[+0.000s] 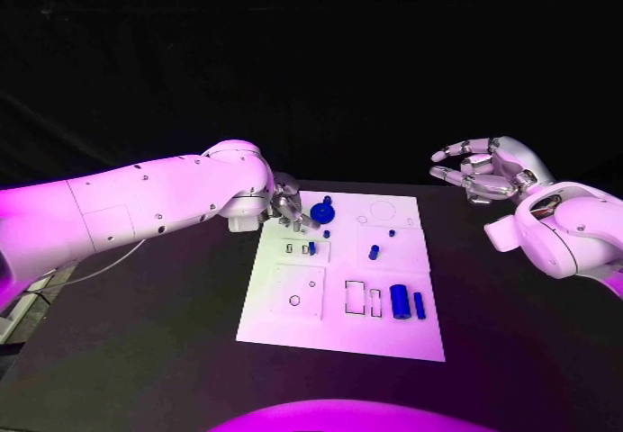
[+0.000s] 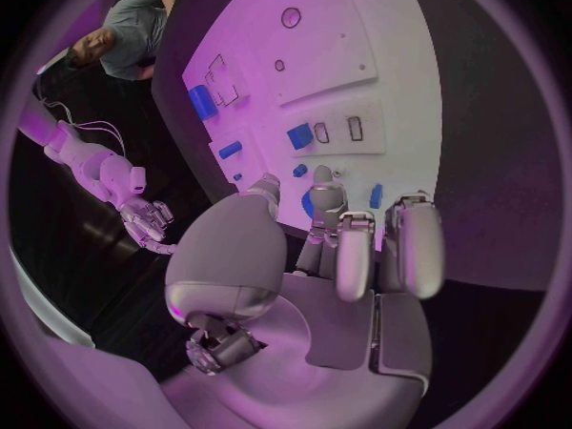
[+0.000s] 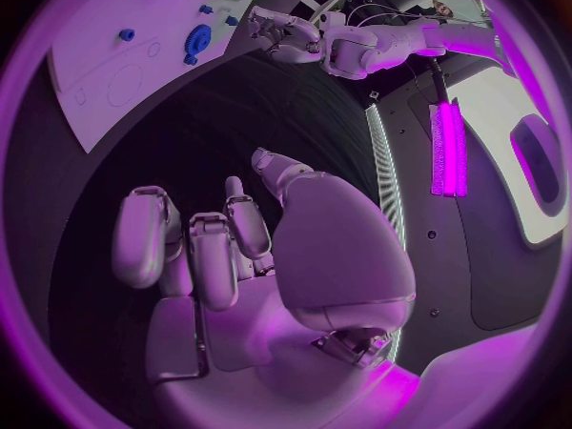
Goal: Assemble the parts on the task board
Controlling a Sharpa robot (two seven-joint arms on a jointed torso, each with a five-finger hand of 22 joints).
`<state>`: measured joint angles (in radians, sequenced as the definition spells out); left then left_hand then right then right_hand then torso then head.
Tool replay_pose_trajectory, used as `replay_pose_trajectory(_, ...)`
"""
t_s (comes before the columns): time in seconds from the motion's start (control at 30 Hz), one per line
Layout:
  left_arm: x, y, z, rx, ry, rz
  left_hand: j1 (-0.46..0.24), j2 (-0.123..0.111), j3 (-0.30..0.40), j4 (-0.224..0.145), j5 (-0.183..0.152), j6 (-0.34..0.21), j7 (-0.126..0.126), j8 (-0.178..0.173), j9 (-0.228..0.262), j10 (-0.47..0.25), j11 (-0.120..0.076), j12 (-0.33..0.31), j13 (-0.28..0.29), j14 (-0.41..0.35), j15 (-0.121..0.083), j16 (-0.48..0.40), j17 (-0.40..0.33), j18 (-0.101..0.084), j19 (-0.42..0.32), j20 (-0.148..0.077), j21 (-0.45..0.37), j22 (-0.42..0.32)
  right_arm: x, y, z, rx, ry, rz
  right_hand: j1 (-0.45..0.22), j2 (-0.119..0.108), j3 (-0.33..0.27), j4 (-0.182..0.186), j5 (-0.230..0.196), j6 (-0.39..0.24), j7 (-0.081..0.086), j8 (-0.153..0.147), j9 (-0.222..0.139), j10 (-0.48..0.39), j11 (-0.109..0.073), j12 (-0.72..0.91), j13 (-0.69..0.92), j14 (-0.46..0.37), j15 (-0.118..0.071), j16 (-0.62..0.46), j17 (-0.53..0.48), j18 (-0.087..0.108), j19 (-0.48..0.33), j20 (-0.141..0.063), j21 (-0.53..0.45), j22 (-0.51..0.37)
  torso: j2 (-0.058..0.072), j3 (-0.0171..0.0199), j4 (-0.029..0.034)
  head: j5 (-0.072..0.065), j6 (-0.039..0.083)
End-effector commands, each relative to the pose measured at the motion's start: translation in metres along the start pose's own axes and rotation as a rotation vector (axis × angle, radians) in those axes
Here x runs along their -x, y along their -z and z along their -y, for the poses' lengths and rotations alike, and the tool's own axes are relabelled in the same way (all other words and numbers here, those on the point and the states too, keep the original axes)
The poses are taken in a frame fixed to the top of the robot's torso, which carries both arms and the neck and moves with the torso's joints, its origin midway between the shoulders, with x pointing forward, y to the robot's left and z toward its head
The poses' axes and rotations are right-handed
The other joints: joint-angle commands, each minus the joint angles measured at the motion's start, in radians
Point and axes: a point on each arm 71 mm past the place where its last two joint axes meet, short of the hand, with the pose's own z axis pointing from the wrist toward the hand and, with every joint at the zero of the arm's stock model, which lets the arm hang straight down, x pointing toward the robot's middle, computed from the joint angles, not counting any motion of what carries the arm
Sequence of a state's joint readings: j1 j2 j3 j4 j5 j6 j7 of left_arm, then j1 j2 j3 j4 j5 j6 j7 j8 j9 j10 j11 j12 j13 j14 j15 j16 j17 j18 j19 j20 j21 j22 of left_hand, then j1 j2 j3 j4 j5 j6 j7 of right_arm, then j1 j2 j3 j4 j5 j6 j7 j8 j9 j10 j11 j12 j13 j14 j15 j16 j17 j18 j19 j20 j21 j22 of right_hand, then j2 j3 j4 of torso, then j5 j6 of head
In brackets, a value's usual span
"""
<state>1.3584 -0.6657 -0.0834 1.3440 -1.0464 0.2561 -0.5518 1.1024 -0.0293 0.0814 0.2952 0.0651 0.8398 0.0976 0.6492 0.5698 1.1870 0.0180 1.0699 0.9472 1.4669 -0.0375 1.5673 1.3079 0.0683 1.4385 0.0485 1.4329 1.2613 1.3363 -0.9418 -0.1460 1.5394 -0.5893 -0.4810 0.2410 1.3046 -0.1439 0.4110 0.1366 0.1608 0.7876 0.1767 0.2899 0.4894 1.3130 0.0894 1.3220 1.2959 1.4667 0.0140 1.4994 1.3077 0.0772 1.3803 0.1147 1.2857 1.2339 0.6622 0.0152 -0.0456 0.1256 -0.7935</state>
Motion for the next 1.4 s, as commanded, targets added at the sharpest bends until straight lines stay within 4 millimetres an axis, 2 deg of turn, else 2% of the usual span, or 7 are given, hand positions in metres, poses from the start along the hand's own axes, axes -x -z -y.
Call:
replay_pose_trajectory(0.03, -0.002, -0.003, 0.002, 0.022, -0.021, -0.016, -0.003, 0.005, -0.008, -0.001, 0.001, -0.005, -0.004, 0.002, 0.002, -0.002, 0.003, -0.004, -0.004, 0.104, -0.006, 0.004, 0.263, -0.009, 0.006, 0.000, 0.005, 0.004, 0.000, -0.001, -0.001, 0.003, -0.015, 0.009, 0.003, -0.003, 0.001, 0.005, 0.007, -0.006, 0.000, 0.006, 0.001, -0.007, 0.001, -0.007, -0.002, 0.048, -0.001, -0.004, 0.071, 0.010, -0.005, 0.001, -0.006, -0.003, -0.001, 0.0001, 0.0010, 0.000, 0.000)
replay_pose_trajectory(0.17, -0.004, -0.006, 0.005, 0.021, -0.024, -0.026, 0.001, 0.007, -0.009, -0.001, 0.003, -0.008, -0.004, 0.002, 0.003, -0.004, 0.003, -0.005, -0.005, 0.104, -0.005, 0.004, 0.263, -0.009, 0.005, 0.001, 0.006, 0.005, 0.000, -0.001, -0.001, 0.002, -0.016, 0.009, 0.003, -0.003, 0.001, 0.005, 0.007, -0.006, 0.000, 0.006, 0.001, -0.007, 0.001, -0.007, -0.002, 0.048, -0.001, -0.004, 0.071, 0.010, -0.005, 0.001, -0.006, -0.003, 0.000, 0.0001, 0.0021, -0.004, 0.000)
replay_pose_trajectory(0.33, -0.008, -0.011, 0.008, 0.021, -0.026, -0.041, 0.004, 0.010, -0.010, -0.001, 0.005, -0.010, -0.003, 0.002, 0.005, -0.003, 0.003, -0.001, 0.000, 0.104, -0.005, 0.004, 0.263, -0.010, 0.006, 0.001, 0.008, 0.008, -0.001, -0.001, -0.001, 0.000, -0.016, 0.008, 0.003, -0.002, 0.001, 0.005, 0.010, -0.007, 0.001, 0.007, 0.002, -0.008, 0.001, -0.008, -0.003, 0.048, -0.001, -0.004, 0.072, 0.010, -0.005, 0.001, -0.007, -0.004, 0.000, -0.0009, 0.0020, -0.008, -0.005)
replay_pose_trajectory(0.77, -0.019, -0.022, 0.012, 0.019, -0.026, -0.086, 0.017, 0.016, -0.011, -0.002, 0.010, -0.017, -0.002, 0.002, 0.008, -0.005, 0.004, 0.000, 0.001, 0.104, -0.004, 0.004, 0.263, -0.010, 0.007, 0.002, 0.010, 0.013, -0.003, -0.002, -0.002, 0.002, -0.019, 0.002, 0.004, -0.001, 0.002, 0.006, 0.012, -0.007, 0.000, 0.009, 0.002, -0.008, 0.001, -0.008, -0.003, 0.048, -0.001, -0.005, 0.071, 0.011, -0.006, 0.001, -0.010, -0.006, -0.001, -0.0003, 0.0028, -0.009, -0.013)
replay_pose_trajectory(0.83, -0.021, -0.024, 0.011, 0.021, -0.026, -0.093, 0.020, 0.017, -0.011, -0.003, 0.010, -0.017, -0.002, 0.002, 0.009, -0.005, 0.005, 0.001, 0.003, 0.104, -0.004, 0.004, 0.263, -0.011, 0.007, 0.002, 0.011, 0.013, -0.004, -0.002, -0.002, 0.002, -0.019, 0.001, 0.004, -0.001, 0.002, 0.006, 0.014, -0.007, 0.000, 0.010, 0.003, -0.007, 0.001, -0.007, -0.003, 0.048, -0.001, -0.005, 0.071, 0.010, -0.005, 0.001, -0.009, -0.005, -0.001, 0.0000, 0.0030, -0.008, -0.017)
replay_pose_trajectory(1.4, -0.030, -0.030, 0.012, 0.016, -0.025, -0.138, 0.038, 0.029, -0.006, -0.002, 0.013, -0.022, -0.001, 0.002, 0.014, -0.008, 0.006, 0.002, 0.003, 0.104, -0.002, 0.004, 0.263, -0.011, 0.007, 0.004, 0.014, 0.018, -0.006, -0.003, -0.003, 0.002, -0.020, -0.001, 0.005, -0.001, 0.003, 0.007, 0.018, -0.008, 0.000, 0.011, 0.003, -0.006, 0.000, -0.007, -0.003, 0.049, -0.002, -0.005, 0.072, 0.010, -0.004, 0.001, -0.011, -0.006, -0.001, 0.0002, 0.0036, -0.009, -0.022)
